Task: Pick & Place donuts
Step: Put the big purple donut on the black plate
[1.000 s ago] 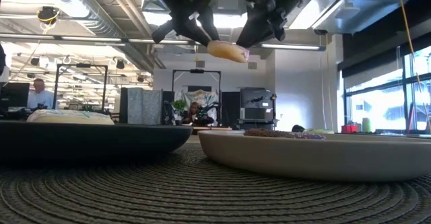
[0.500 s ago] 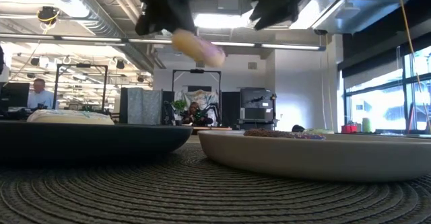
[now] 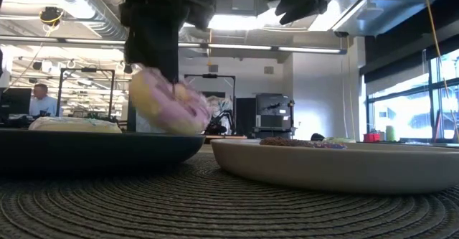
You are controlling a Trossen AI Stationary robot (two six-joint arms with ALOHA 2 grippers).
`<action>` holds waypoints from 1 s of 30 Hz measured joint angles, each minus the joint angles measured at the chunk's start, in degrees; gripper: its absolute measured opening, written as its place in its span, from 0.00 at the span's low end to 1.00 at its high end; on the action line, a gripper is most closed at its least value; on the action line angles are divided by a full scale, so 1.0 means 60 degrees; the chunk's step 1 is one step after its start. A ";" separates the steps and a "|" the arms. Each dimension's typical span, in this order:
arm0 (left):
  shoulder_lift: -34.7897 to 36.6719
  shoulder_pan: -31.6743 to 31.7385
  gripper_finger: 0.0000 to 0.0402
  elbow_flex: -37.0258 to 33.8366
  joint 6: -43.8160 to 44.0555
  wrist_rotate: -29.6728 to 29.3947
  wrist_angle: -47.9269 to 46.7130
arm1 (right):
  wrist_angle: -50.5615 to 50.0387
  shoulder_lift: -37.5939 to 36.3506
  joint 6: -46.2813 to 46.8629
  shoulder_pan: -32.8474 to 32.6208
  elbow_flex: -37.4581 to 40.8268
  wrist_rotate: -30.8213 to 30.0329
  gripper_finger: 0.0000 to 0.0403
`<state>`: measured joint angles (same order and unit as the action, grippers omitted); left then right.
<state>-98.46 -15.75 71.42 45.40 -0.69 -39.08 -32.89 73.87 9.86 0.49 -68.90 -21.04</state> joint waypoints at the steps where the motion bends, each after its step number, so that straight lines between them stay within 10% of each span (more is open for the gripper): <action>1: -0.0141 -0.0030 0.12 0.0000 0.0156 0.0068 0.0066 | -0.0029 0.0013 0.0003 0.0000 0.0000 0.0080 0.58; 30: -0.0615 -0.0105 0.21 -0.0002 0.0558 -0.0146 -0.0107 | -0.0043 0.0035 -0.0294 0.0000 0.0000 0.0274 0.57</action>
<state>-102.15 -16.38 71.40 48.75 -1.56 -39.72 -33.15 74.08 8.09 0.49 -68.90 -19.40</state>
